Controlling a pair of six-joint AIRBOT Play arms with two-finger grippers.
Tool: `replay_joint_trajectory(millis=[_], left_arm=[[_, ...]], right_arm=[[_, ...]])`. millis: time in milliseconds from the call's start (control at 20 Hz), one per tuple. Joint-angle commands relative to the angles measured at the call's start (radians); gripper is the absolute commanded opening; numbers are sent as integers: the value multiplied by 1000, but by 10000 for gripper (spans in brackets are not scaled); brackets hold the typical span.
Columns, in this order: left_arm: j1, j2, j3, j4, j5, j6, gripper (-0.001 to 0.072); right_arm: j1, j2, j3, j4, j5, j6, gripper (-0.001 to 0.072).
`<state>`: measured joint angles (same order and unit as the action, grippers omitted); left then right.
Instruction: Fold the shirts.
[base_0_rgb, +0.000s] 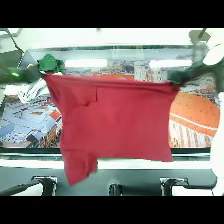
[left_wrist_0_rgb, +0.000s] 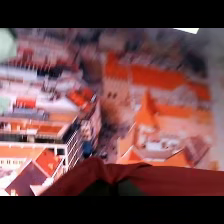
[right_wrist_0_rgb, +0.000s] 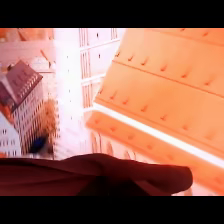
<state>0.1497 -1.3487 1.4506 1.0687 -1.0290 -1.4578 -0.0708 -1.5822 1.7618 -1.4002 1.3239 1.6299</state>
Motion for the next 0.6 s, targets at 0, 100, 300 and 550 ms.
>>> replay_joint_trajectory(millis=[0, 100, 300, 550], left_arm=[[-13, -212, -39, -87, 113, 16, 34], [-17, -259, -39, -137, 170, 16, 34], [-53, -306, -40, -139, 170, 14, 34], [-21, -307, 29, -121, -37, 15, 562]], right_arm=[[1, -199, -13, 126, -197, 20, 44], [1, -213, -13, 168, -295, 46, 44], [1, -241, -13, 189, -308, 122, 44], [-63, -202, 44, 174, -64, 60, 547]])
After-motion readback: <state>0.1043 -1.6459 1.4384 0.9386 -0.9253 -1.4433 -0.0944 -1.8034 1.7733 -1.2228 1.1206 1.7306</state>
